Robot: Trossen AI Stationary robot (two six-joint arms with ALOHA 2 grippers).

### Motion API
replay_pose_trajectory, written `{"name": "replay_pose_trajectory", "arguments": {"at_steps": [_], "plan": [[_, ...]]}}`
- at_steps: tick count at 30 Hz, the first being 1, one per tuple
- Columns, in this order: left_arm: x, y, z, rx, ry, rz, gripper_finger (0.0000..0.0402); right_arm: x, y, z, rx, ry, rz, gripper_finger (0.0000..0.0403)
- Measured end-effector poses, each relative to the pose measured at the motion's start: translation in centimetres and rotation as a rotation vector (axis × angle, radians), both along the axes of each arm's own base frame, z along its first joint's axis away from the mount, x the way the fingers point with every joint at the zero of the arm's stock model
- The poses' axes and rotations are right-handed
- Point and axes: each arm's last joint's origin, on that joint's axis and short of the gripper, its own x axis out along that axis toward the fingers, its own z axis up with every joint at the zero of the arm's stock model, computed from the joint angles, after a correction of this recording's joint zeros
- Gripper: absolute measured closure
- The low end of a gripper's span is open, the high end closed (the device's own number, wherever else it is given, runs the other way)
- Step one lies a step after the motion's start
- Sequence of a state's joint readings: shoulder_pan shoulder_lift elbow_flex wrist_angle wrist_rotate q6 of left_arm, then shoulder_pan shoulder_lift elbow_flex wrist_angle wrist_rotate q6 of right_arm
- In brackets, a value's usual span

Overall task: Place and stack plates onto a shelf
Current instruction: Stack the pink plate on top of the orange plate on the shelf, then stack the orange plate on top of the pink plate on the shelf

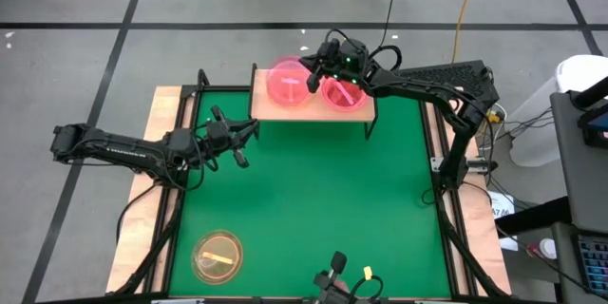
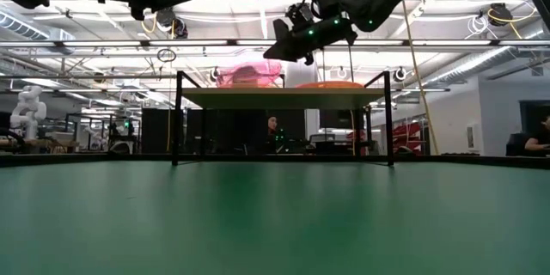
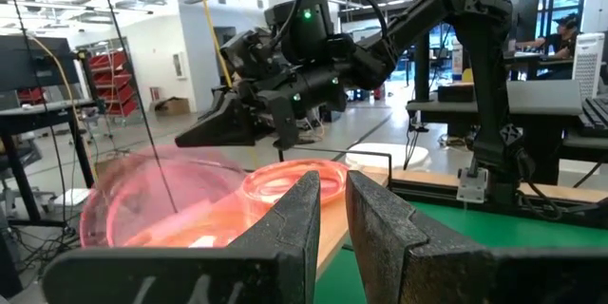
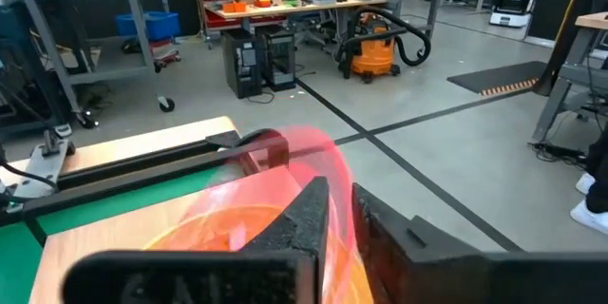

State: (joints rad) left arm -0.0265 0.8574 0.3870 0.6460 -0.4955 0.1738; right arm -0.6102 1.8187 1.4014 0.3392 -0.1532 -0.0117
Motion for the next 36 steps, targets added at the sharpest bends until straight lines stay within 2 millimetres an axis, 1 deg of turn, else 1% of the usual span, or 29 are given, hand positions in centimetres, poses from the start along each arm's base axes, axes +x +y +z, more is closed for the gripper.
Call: {"name": "replay_pose_trajectory", "arguments": {"at_steps": [8,12,15,18,22,25,28,31,36], "plan": [[0.0,0.0,0.0,-0.001,-0.001,0.000,0.0339,0.0,0.1,-0.1,0.003,0.010,0.004,0.0321],[0.0,0.0,0.0,-0.002,0.004,0.000,0.0339,0.0,0.8,0.6,-0.007,0.017,0.027,0.0310],[0.0,0.0,-0.3,-0.002,0.028,-0.001,0.0339,-0.2,2.3,1.9,-0.041,0.024,0.115,0.0308],[0.1,-0.1,-0.6,-0.001,0.062,-0.005,0.0339,-0.7,4.5,3.7,-0.089,0.052,0.206,0.0309],[0.1,-0.3,-1.0,-0.014,0.095,-0.020,0.0339,-2.2,7.8,6.2,-0.134,0.115,0.279,0.0312],[0.1,-0.5,-1.0,-0.019,0.101,-0.030,0.0339,-3.3,10.1,7.2,-0.153,0.142,0.331,0.0312],[0.1,-0.6,-1.1,-0.020,0.103,-0.035,0.0339,-4.6,12.2,6.9,-0.165,0.144,0.376,0.0312],[0.2,-0.6,-1.2,-0.030,0.107,-0.038,0.0339,-6.3,14.3,5.7,-0.182,0.140,0.397,0.0312],[0.2,-0.6,-1.4,-0.038,0.133,-0.038,0.0339,-9.8,17.7,2.5,-0.203,0.049,0.361,0.0312]]}}
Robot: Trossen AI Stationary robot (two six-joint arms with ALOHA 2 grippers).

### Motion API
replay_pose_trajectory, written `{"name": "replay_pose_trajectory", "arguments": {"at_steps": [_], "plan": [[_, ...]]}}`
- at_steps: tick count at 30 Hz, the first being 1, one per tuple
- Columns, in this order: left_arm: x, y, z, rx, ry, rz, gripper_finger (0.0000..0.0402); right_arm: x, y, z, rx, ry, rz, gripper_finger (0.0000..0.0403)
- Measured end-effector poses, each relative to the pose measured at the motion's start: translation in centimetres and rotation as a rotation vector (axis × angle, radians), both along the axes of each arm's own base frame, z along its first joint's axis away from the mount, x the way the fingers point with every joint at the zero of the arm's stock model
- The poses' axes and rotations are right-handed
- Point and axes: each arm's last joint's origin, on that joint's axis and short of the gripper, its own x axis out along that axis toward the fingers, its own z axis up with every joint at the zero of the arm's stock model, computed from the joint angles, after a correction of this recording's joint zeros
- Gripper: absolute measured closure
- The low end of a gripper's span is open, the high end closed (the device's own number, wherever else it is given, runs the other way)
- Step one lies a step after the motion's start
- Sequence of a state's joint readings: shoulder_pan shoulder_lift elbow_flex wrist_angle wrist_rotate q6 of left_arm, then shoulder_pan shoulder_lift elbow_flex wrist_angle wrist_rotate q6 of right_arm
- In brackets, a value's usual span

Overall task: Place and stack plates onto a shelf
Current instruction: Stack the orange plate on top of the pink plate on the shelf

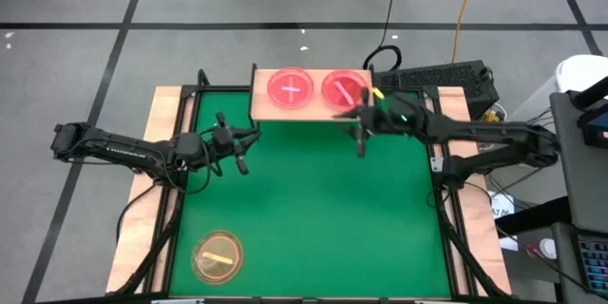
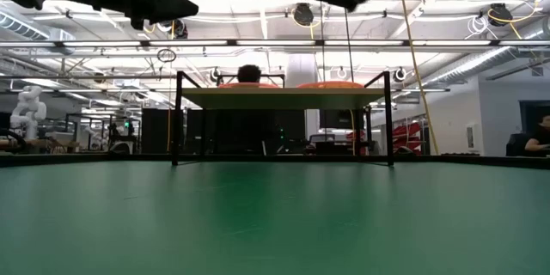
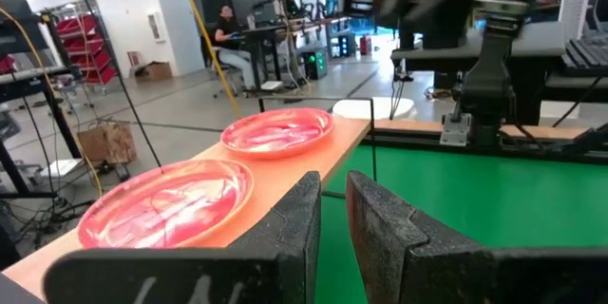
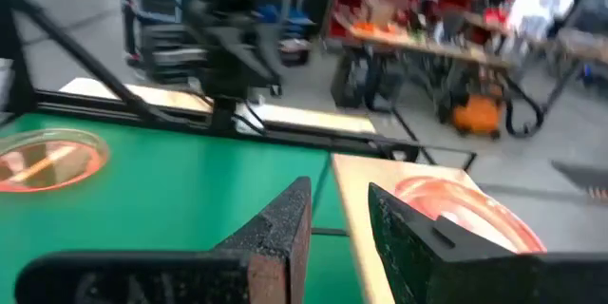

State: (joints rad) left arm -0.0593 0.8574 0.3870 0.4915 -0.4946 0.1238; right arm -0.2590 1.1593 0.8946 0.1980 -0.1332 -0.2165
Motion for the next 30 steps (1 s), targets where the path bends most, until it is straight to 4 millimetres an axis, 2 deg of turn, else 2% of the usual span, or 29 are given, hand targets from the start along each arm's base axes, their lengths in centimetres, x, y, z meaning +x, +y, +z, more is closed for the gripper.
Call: {"name": "replay_pose_trajectory", "arguments": {"at_steps": [5,10,13,19,23,26,30], "plan": [[0.0,0.0,-0.3,-0.025,0.019,0.000,0.0339,-4.4,2.3,-2.6,-0.067,-0.141,0.048,0.0312],[0.0,0.0,-0.4,-0.047,0.039,-0.012,0.0339,-7.8,3.2,-4.1,-0.050,-0.324,0.012,0.0312],[0.4,-0.3,0.5,-0.058,0.066,-0.102,0.0339,-9.2,3.5,-4.9,-0.054,-0.367,0.016,0.0312],[0.8,-0.4,4.7,-0.125,0.241,-0.133,0.0339,-10.3,3.7,-5.6,-0.047,-0.406,0.016,0.0312],[1.2,-0.5,6.3,-0.189,0.371,-0.130,0.0339,-10.4,3.7,-5.5,-0.040,-0.409,0.018,0.0312],[1.6,-0.7,5.9,-0.279,0.506,-0.155,0.0339,-10.4,3.7,-5.6,-0.038,-0.400,0.019,0.0312],[2.3,-1.1,3.6,-0.474,0.707,-0.194,0.0339,-10.4,3.7,-5.6,-0.033,-0.399,0.021,0.0312]]}}
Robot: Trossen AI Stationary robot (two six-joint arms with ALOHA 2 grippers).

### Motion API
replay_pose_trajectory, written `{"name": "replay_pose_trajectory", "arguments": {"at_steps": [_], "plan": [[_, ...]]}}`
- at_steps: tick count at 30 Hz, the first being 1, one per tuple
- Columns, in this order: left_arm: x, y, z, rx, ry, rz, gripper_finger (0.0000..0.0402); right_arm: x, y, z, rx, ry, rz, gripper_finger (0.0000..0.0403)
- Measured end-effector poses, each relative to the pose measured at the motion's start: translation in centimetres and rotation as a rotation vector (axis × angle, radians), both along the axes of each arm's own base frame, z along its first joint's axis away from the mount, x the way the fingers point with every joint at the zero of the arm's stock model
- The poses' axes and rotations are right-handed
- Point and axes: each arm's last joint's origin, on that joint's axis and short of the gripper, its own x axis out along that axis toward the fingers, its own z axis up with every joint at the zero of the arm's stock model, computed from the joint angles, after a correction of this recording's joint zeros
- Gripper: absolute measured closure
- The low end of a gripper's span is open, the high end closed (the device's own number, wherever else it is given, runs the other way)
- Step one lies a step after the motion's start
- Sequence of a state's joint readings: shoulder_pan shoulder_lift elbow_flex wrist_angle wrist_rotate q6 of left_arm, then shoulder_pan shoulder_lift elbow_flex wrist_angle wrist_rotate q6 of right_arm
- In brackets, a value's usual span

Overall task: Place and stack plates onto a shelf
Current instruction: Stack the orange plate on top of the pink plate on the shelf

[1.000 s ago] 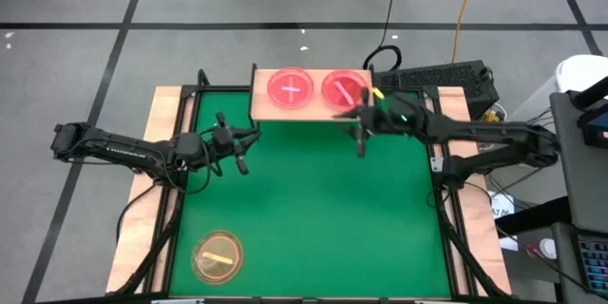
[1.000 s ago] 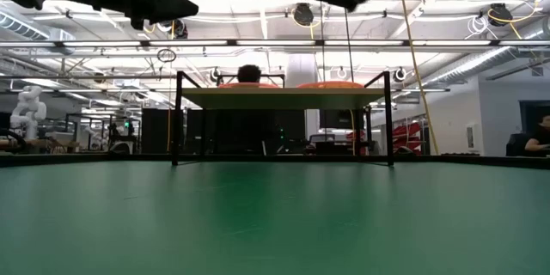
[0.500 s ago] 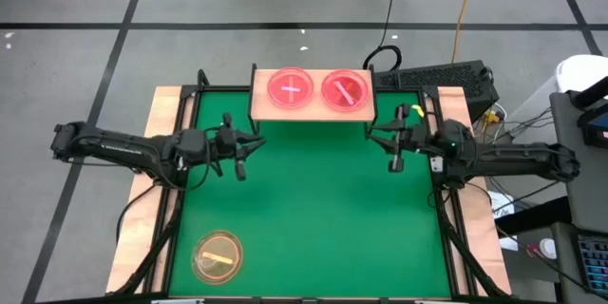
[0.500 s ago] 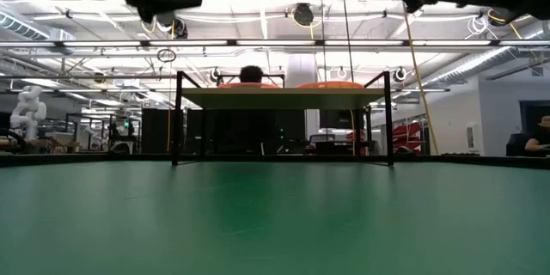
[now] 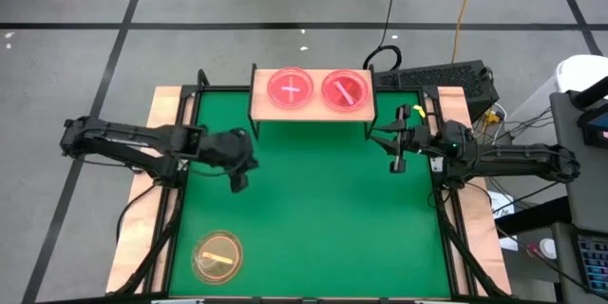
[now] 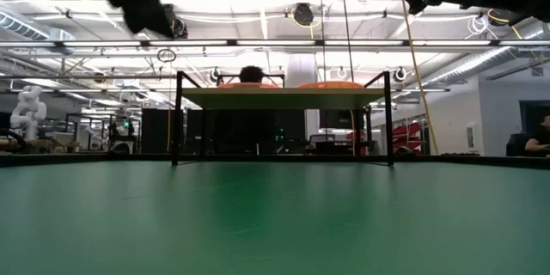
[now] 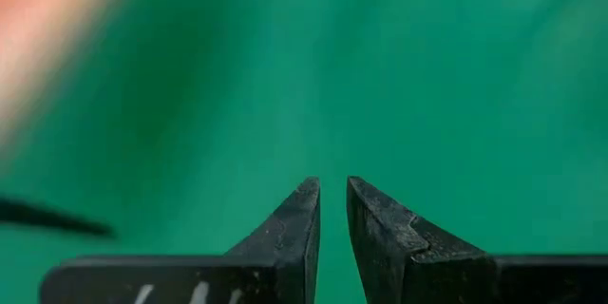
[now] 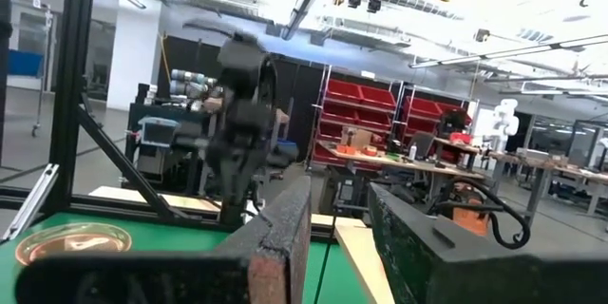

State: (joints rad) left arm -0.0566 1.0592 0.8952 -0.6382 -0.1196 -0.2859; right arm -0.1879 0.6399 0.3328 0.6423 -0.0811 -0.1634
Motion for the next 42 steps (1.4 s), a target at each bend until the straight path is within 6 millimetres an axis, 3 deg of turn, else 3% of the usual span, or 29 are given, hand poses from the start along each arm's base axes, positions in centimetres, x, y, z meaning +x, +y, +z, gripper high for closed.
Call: {"name": "replay_pose_trajectory", "arguments": {"at_steps": [8,19,28,33,42], "plan": [[1.6,-1.1,-4.2,-0.344,0.334,-0.078,0.0339,0.0,0.0,0.0,0.020,0.000,0.006,0.0312],[2.9,-3.2,-8.4,-0.546,0.629,-0.230,0.0339,0.0,0.0,0.0,0.046,-0.001,0.014,0.0312],[1.3,-5.7,-10.0,-0.537,0.725,-0.282,0.0339,0.0,0.1,-0.1,0.056,0.005,0.068,0.0312],[-0.1,-6.9,-12.2,-0.553,0.764,-0.272,0.0339,0.0,0.2,-0.1,0.060,0.005,0.070,0.0312],[-0.8,-8.2,-14.0,-0.617,0.717,-0.295,0.0339,0.0,0.2,-0.1,0.060,0.004,0.069,0.0312]]}}
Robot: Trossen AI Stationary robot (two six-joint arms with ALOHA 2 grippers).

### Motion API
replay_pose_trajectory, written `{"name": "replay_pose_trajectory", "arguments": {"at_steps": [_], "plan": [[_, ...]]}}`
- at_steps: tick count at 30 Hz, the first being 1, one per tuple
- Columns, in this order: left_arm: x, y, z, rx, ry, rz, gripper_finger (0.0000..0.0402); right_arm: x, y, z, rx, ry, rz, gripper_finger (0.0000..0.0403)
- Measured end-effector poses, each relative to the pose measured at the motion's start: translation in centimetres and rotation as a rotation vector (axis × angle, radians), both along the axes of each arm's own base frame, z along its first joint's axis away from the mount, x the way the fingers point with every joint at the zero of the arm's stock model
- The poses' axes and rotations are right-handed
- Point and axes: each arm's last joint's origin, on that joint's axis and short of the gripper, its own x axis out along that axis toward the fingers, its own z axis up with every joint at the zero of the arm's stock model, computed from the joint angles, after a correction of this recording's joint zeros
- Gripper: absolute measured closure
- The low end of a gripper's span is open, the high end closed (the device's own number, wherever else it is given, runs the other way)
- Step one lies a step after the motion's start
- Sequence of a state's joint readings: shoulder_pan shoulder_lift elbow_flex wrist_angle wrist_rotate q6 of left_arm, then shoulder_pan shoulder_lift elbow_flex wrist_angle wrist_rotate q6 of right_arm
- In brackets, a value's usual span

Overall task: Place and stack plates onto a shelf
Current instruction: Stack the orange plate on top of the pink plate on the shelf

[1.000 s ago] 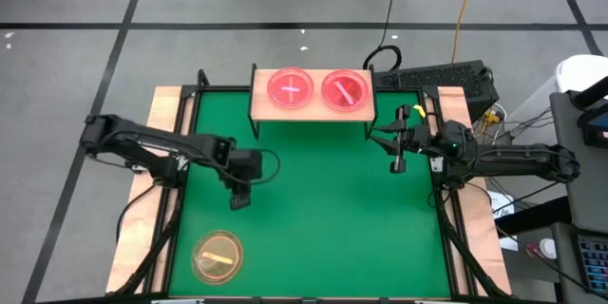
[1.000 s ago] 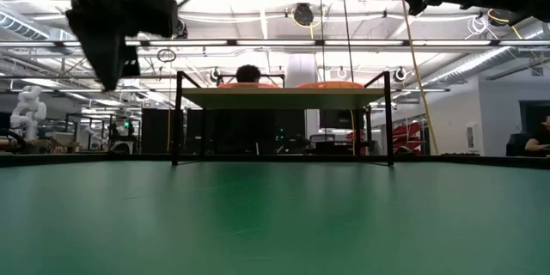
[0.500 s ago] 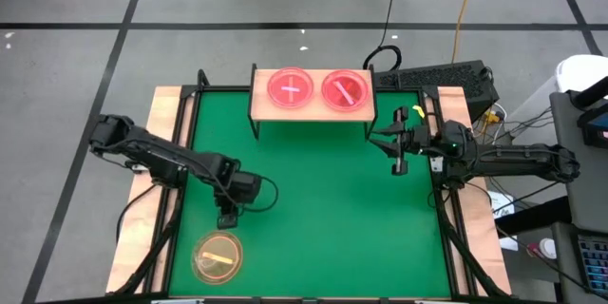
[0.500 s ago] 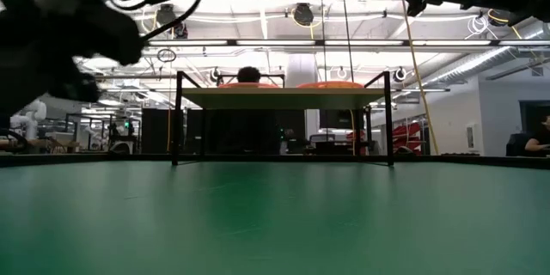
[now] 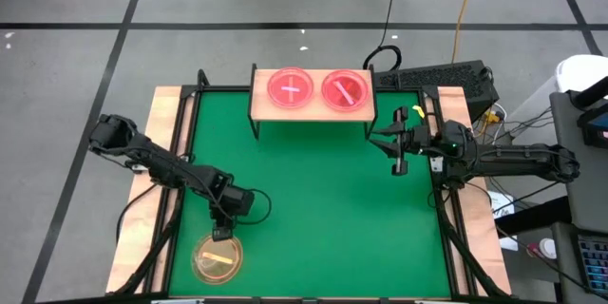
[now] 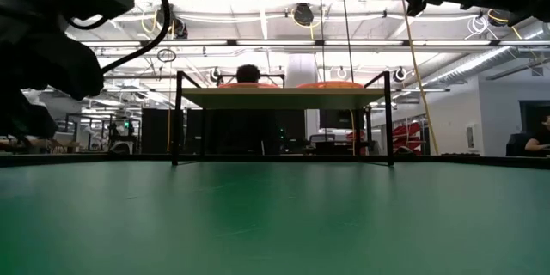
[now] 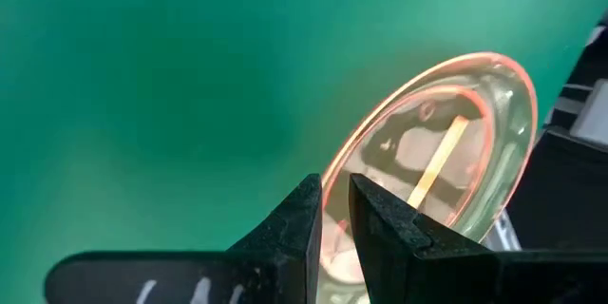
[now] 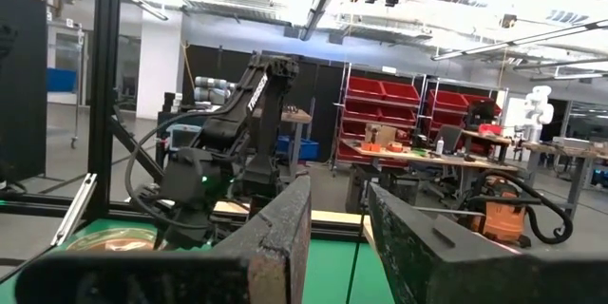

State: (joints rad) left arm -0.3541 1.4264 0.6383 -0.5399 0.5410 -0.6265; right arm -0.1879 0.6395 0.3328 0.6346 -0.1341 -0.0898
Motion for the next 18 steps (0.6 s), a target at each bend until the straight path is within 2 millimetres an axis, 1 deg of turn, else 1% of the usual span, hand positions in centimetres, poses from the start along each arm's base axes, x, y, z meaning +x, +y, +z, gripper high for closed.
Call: {"name": "replay_pose_trajectory", "arguments": {"at_steps": [5,18], "plan": [[0.20,-0.55,-0.07,-0.023,-0.039,0.006,0.0339,0.00,0.00,0.00,0.000,0.000,0.000,0.0312],[0.06,-0.85,-0.15,0.027,-0.057,0.002,0.0339,0.01,0.00,-0.02,0.001,0.002,-0.001,0.0312]]}}
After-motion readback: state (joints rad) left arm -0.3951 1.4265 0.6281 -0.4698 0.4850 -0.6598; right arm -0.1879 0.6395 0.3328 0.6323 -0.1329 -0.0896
